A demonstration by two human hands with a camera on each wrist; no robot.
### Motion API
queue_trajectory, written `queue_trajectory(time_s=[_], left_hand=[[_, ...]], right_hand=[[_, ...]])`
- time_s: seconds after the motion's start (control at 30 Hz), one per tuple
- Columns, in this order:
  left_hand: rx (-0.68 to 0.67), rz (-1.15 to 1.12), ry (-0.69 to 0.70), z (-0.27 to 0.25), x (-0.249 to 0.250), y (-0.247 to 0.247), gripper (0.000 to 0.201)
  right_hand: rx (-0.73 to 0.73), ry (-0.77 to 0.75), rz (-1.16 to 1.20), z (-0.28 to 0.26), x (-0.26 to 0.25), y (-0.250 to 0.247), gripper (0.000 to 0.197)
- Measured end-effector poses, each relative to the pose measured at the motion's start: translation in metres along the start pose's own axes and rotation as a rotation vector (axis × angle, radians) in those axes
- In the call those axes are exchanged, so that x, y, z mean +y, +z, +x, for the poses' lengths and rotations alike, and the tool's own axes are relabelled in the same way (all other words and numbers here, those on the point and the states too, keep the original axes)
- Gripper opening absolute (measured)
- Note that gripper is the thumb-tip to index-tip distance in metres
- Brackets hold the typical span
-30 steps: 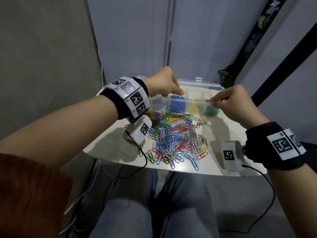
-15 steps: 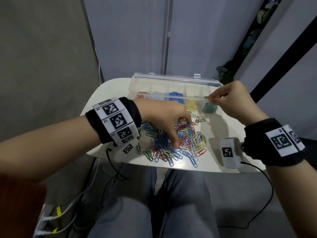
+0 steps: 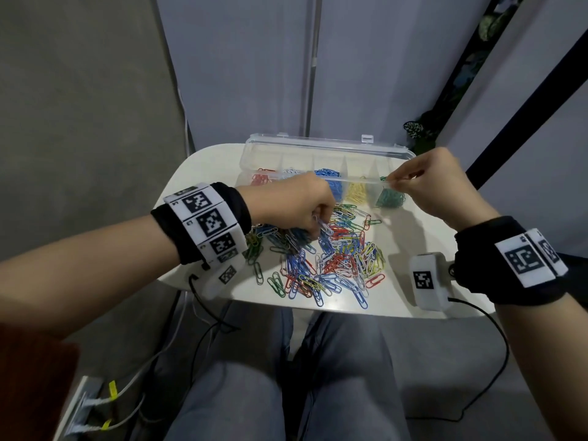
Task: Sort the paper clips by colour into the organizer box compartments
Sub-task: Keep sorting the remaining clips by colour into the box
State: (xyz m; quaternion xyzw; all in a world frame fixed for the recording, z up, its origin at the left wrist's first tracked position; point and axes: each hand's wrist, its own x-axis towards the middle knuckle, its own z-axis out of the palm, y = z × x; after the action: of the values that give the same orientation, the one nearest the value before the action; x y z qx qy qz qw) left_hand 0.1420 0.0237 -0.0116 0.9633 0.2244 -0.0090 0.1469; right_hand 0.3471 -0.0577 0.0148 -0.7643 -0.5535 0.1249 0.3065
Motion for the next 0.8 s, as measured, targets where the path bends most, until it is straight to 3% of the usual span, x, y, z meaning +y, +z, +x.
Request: queue_trajectory(time_s=[0.1, 0.43, 0.6, 0.8], left_hand=[[0.053, -0.09, -0.074, 0.0, -0.005, -0.004, 0.02], [0.106, -0.725, -0.295, -0.018, -0.011, -0.016, 0.02], [0.066, -0.835, -0.352, -0.022, -0.011, -0.017, 0.007], [0.07, -0.867, -0.375, -0.026, -0.008, -0.014, 0.006]], right_hand=[[0.002, 0.0, -0.003, 0.0, 0.0, 0.0, 0.008], [-0.006, 0.016, 0.01, -0.002, -0.002, -0.002, 0.008], [-0.008, 0.021, 0.001, -0.002, -0.002, -0.001, 0.008], [0.037, 0.0, -0.027, 0.001, -0.007, 0.0, 0.011]])
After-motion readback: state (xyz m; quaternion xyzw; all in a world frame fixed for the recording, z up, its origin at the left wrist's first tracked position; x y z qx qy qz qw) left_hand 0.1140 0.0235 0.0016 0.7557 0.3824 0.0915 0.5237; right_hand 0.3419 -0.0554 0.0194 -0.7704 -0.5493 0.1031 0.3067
